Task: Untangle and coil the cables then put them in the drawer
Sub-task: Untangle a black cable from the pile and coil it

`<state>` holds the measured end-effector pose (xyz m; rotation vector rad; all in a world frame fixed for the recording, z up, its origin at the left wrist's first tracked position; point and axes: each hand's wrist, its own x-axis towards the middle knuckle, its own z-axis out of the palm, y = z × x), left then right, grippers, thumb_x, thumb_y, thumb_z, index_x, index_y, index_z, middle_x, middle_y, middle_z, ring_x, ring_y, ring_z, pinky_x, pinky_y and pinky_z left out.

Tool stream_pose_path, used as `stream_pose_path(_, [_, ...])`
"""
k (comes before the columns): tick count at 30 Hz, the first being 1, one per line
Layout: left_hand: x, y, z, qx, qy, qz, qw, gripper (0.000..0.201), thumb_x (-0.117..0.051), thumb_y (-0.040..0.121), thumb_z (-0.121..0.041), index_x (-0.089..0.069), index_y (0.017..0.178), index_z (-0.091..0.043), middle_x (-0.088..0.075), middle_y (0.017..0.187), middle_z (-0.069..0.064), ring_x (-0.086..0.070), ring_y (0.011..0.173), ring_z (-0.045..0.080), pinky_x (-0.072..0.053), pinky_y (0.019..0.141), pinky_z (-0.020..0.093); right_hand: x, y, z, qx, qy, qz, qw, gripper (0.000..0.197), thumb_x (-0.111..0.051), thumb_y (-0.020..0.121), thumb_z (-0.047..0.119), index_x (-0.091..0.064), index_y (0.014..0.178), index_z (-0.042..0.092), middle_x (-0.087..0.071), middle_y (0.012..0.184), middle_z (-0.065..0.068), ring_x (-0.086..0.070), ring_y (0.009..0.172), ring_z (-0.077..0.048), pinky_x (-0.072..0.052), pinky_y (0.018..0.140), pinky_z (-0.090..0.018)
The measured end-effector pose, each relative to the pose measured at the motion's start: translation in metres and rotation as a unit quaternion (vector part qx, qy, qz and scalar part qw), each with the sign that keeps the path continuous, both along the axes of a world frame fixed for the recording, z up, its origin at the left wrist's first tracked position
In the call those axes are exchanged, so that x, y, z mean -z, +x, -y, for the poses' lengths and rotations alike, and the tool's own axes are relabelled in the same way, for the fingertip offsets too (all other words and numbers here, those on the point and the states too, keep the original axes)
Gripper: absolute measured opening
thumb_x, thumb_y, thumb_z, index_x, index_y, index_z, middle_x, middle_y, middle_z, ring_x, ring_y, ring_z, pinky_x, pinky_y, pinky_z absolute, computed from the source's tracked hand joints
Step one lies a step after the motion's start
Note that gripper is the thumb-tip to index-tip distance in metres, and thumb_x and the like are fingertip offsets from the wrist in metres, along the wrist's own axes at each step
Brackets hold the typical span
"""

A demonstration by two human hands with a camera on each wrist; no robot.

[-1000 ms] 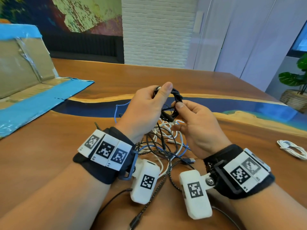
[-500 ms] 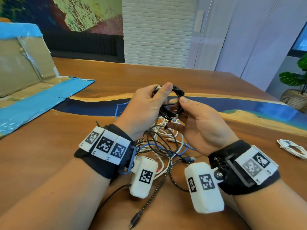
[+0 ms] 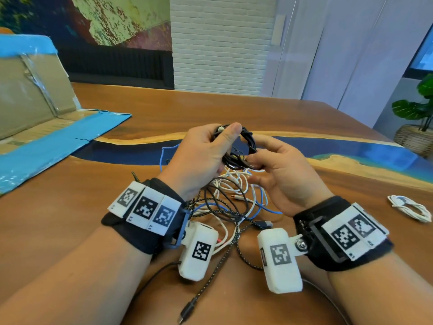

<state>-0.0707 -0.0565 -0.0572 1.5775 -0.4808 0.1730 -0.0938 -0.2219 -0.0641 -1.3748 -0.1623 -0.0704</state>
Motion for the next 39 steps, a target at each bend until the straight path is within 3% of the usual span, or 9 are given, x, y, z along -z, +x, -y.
stream_pose_path(3, [-0.001, 0.002, -0.002, -0.008, -0.015, 0.001, 1.0, 0.044, -0.058, 0.103, -0.037, -0.054, 0.083, 0.002, -0.037, 0.07, 0.022, -0.03, 0.056, 0.029, -0.025, 0.046, 0.031, -0.001, -0.001, 0.002, 0.026, -0.003, 0.006, 1.0, 0.032, -0.064, 0.091, -0.006, -0.072, 0.114, 0.015, -0.065, 0.077, -0.01, -0.062, 0.066, -0.023, -0.055, 0.06, -0.034])
stream_pose_path(8, [-0.002, 0.007, -0.008, -0.027, -0.064, -0.03, 0.997, 0.037, -0.059, 0.102, -0.037, -0.052, 0.076, -0.012, -0.042, 0.07, 0.014, -0.036, 0.049, 0.018, -0.03, 0.042, 0.024, -0.009, -0.004, 0.006, -0.035, 0.182, -0.032, 0.982, 0.017, -0.052, 0.099, 0.002, -0.063, 0.111, 0.009, -0.055, 0.065, -0.005, -0.064, 0.065, -0.018, -0.063, 0.08, -0.041])
stream_pose_path(11, [-0.001, 0.008, -0.005, -0.011, -0.068, -0.055, 0.996, 0.035, -0.059, 0.102, -0.037, -0.052, 0.076, -0.014, -0.043, 0.07, 0.005, -0.036, 0.048, 0.014, -0.03, 0.041, 0.023, -0.012, -0.005, 0.008, -0.036, 0.175, -0.034, 0.983, 0.016, -0.045, 0.103, 0.004, -0.054, 0.103, 0.016, -0.037, 0.062, 0.001, -0.04, 0.045, -0.01, -0.058, 0.058, -0.033])
stream_pose_path(13, [-0.001, 0.008, -0.005, -0.003, -0.081, -0.07, 0.994, 0.037, -0.058, 0.102, -0.038, -0.05, 0.074, -0.015, -0.038, 0.07, 0.006, -0.029, 0.049, 0.015, -0.025, 0.042, 0.023, -0.011, -0.004, 0.009, -0.015, 0.106, -0.022, 0.994, 0.013, -0.046, 0.104, 0.006, -0.054, 0.105, 0.017, -0.032, 0.062, 0.001, -0.026, 0.039, -0.009, -0.038, 0.04, -0.023])
stream_pose_path(15, [-0.002, 0.009, -0.008, 0.007, -0.104, -0.095, 0.99, 0.04, -0.056, 0.103, -0.041, -0.048, 0.073, -0.016, -0.035, 0.071, 0.006, -0.025, 0.05, 0.016, -0.022, 0.042, 0.024, -0.008, -0.002, 0.01, 0.007, 0.029, -0.002, 1.0, 0.01, -0.05, 0.104, 0.008, -0.058, 0.1, 0.014, -0.034, 0.06, -0.001, -0.024, 0.039, -0.01, -0.03, 0.038, -0.022])
stream_pose_path(20, [-0.006, 0.004, -0.005, 0.016, -0.16, -0.134, 0.978, 0.037, -0.054, 0.103, -0.042, -0.049, 0.076, -0.017, -0.049, 0.074, -0.002, -0.04, 0.049, 0.008, -0.035, 0.043, 0.018, 0.0, -0.001, 0.006, 0.026, -0.108, 0.06, 0.992, 0.012, -0.062, 0.098, 0.008, -0.069, 0.088, 0.01, -0.071, 0.076, -0.01, -0.067, 0.071, -0.02, -0.057, 0.066, -0.029])
stream_pose_path(25, [-0.009, -0.002, 0.001, 0.056, -0.191, -0.121, 0.972, 0.033, -0.055, 0.103, -0.035, -0.053, 0.079, -0.013, -0.054, 0.072, 0.001, -0.054, 0.053, 0.011, -0.049, 0.047, 0.019, 0.005, 0.003, 0.005, 0.062, -0.096, 0.058, 0.992, 0.019, -0.07, 0.095, 0.017, -0.075, 0.077, 0.021, -0.066, 0.072, -0.006, -0.063, 0.073, -0.021, -0.055, 0.07, -0.035])
stream_pose_path(34, [-0.006, -0.006, 0.006, 0.075, -0.187, -0.074, 0.977, 0.022, -0.064, 0.09, -0.029, -0.061, 0.087, -0.007, -0.06, 0.083, 0.009, -0.067, 0.067, 0.019, -0.059, 0.06, 0.023, 0.0, -0.004, -0.004, -0.049, 0.209, -0.024, 0.976, 0.022, -0.054, 0.092, 0.003, -0.07, 0.106, 0.002, -0.076, 0.102, -0.015, -0.073, 0.093, -0.024, -0.061, 0.087, -0.035])
stream_pose_path(39, [-0.006, -0.007, 0.008, 0.063, -0.17, -0.061, 0.982, 0.014, -0.066, 0.091, -0.023, -0.067, 0.086, -0.01, -0.065, 0.087, 0.013, -0.069, 0.068, 0.019, -0.06, 0.063, 0.024, 0.002, -0.005, -0.008, -0.091, 0.218, -0.02, 0.972, 0.027, -0.067, 0.086, 0.015, -0.071, 0.109, 0.004, -0.073, 0.105, -0.01, -0.068, 0.089, -0.017, -0.059, 0.086, -0.032])
